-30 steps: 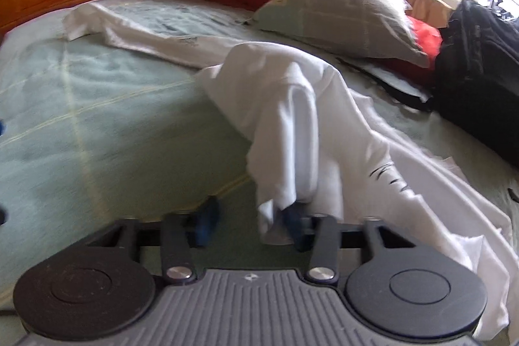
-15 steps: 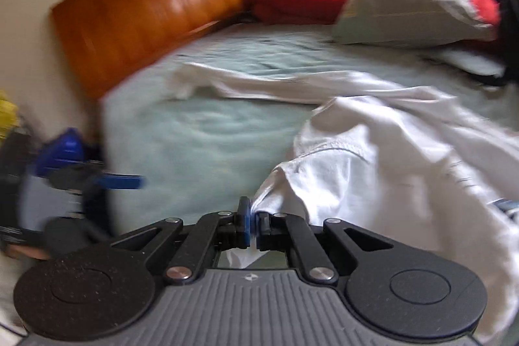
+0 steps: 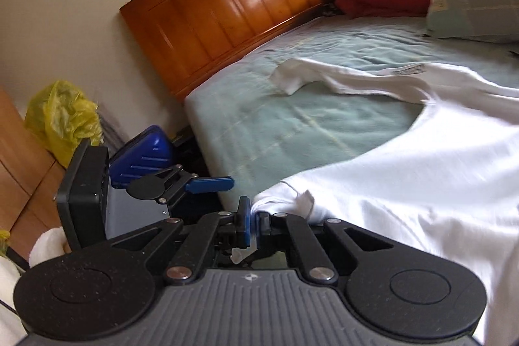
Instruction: Fold clothes
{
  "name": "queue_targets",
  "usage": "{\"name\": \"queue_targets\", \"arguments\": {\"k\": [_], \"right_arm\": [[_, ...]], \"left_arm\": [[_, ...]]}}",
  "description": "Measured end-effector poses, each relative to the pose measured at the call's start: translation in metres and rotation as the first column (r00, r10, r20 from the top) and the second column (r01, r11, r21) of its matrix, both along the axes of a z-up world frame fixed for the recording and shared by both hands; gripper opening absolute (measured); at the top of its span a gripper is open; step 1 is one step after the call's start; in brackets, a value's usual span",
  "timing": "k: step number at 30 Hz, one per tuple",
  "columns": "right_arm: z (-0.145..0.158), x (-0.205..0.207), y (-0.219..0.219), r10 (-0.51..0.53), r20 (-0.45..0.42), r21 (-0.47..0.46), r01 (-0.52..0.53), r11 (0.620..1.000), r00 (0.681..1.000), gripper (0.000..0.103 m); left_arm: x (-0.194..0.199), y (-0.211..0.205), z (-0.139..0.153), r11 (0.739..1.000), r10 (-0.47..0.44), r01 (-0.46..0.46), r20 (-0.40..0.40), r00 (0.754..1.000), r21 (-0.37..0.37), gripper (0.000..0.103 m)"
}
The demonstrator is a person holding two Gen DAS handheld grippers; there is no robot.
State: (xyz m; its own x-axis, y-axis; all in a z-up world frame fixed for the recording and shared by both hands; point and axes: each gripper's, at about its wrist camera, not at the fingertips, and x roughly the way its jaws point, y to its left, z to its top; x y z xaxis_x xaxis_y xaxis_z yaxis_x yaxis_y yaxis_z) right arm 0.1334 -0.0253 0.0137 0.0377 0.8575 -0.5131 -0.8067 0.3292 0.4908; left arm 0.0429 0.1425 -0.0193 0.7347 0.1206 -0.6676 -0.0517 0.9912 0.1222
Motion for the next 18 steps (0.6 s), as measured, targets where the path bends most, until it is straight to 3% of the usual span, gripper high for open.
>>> {"name": "queue_targets", "arguments": {"k": [3, 6, 9, 13, 18], "right_arm": [[-0.009, 0.001, 0.008, -0.011, -0.046, -0.005, 0.011, 1.000, 0.999, 0.011], [-0.021, 0.010, 0.009, -0.016, -0.170, -0.021, 0.012, 1.000, 0.985, 0.030], [-0.024, 0.007, 0.004, -0.019, -0.164, -0.040, 0.012, 0.999, 0.986, 0.031], [-0.023, 0.001, -0.012, 0.031, -0.209, -0.046, -0.041, 0.998, 0.977, 0.046], [-0.018, -0.008, -0.033, -0.011, -0.151, -0.075, -0.001, 0.997, 0.988, 0.050]], "left_arm": [[-0.002, 0.000, 0.000, 1.000, 0.005, -0.004, -0.007, 1.000, 0.010, 0.102], [-0.005, -0.002, 0.000, 1.000, 0.003, -0.002, -0.015, 1.000, 0.021, 0.102], [-0.007, -0.006, -0.001, 0.999, -0.015, 0.016, -0.026, 1.000, 0.027, 0.102], [-0.006, -0.012, -0.001, 0.998, -0.031, 0.033, -0.038, 0.999, 0.060, 0.102], [-0.009, -0.017, 0.000, 0.995, -0.031, 0.035, -0.049, 0.998, 0.089, 0.102]]}}
